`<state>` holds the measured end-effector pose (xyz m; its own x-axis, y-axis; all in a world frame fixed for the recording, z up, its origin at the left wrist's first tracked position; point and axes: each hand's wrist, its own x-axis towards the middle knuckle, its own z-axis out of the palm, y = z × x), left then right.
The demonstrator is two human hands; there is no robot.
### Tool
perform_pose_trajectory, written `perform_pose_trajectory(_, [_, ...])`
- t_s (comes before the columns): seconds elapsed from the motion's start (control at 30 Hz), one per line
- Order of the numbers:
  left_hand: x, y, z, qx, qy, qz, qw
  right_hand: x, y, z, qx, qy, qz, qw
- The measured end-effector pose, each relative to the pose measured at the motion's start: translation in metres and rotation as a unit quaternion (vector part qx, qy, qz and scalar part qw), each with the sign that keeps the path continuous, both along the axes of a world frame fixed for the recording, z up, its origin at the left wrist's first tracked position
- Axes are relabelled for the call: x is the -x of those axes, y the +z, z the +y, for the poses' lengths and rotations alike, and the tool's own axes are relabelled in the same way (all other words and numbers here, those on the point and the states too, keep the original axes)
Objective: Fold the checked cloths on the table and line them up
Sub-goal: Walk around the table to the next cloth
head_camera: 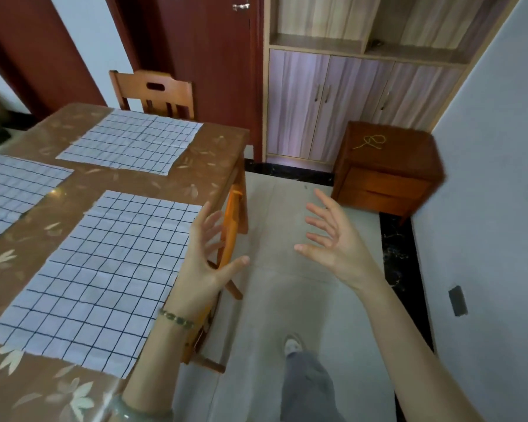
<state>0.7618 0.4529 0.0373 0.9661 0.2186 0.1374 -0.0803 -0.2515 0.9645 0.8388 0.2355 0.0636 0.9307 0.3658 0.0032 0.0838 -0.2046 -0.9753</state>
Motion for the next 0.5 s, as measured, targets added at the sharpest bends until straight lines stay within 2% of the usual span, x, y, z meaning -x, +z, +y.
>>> perform_pose_trajectory(0.3, [-0.096,-0.001,0.007,-0.011,0.157,0.009,0.987,-0.161,-0.001,0.045,-0.012,0.171,0.027,0.985])
perform_pose_trajectory(0.5, [-0.105,-0.003,0.014,-0.017,0.28,0.031,0.959,-0.215,0.005,0.09,-0.025,0.297,0.039,0.954])
